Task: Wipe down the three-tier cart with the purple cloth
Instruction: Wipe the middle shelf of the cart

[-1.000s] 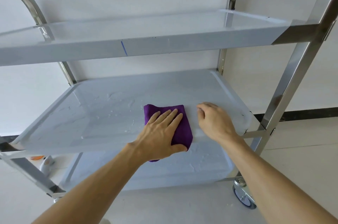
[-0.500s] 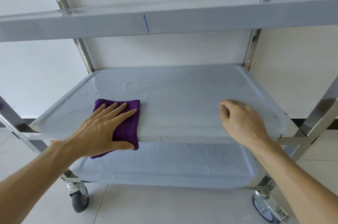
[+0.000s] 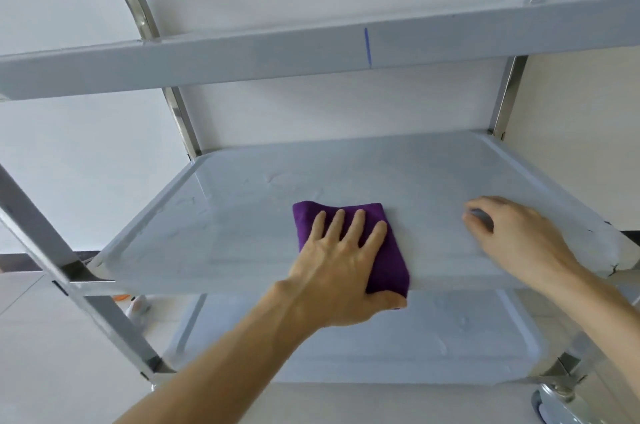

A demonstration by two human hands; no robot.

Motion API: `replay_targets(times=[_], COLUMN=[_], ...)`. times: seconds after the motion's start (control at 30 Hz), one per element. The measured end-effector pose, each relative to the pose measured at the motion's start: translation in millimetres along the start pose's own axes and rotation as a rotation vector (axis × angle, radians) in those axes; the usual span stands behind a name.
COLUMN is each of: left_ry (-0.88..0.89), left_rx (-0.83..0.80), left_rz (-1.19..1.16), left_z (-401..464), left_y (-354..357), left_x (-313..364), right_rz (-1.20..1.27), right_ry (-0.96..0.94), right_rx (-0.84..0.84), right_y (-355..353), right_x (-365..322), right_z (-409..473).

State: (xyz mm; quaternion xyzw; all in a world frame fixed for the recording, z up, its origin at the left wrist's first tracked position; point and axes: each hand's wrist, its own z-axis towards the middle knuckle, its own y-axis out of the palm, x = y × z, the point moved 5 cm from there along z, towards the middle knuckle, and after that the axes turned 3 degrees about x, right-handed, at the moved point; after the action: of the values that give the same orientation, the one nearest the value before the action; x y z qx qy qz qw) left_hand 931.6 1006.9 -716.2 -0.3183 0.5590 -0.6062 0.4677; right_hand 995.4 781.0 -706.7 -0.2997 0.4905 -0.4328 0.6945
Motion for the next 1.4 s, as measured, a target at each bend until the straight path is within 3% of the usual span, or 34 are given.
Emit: replay_targets(times=[0.13, 0.3, 0.5, 0.7, 0.9, 1.03, 1.23, 1.33, 1.4], left_ry=[0.055, 0.078, 0.080, 0.126, -0.098, -0.087, -0.088, -0.054, -0.035], left_rx=[0.054, 0.107, 0.112, 0.194, 0.210, 0.196, 0.246, 0.232, 0.238], left_rz=[0.000, 0.027, 0.028, -0.015, -0.053, -0.042, 0.027, 0.029, 0.015], left_z=[19.9, 25.4, 23.8, -10.1, -72.3, -70.2, -66.9, -65.3, -66.4], left_y=[2.3, 7.7, 5.3, 10.9, 9.1, 5.9, 10.4, 8.7, 6.4], left_x=[27.7, 35.1, 36.5, -18.8, -110.9, -109.2, -102.4, -104.9, -108.3], right_rz=[-0.003, 0.089, 0.221, 0.037, -0.079, 0.072, -0.154, -0.122, -0.078], right_ry=[-0.107, -0.103, 0.047, -0.035, -0.163, -0.206, -0.342, -0.378, -0.418], right_rx=[0.050, 0.113, 0.085, -0.029, -0.033, -0.087, -0.247, -0.197, -0.258], right_y=[-8.0, -6.3, 14.1, 23.7, 27.8, 30.8, 63.7, 66.7, 72.1], right_x=[-8.8, -23.9, -19.8, -34.7, -53.9, -89.0, -136.9, -147.6, -153.5], right_z=[1.8, 11.4, 10.0, 6.5, 3.5, -2.2, -20.6, -25.9, -34.4])
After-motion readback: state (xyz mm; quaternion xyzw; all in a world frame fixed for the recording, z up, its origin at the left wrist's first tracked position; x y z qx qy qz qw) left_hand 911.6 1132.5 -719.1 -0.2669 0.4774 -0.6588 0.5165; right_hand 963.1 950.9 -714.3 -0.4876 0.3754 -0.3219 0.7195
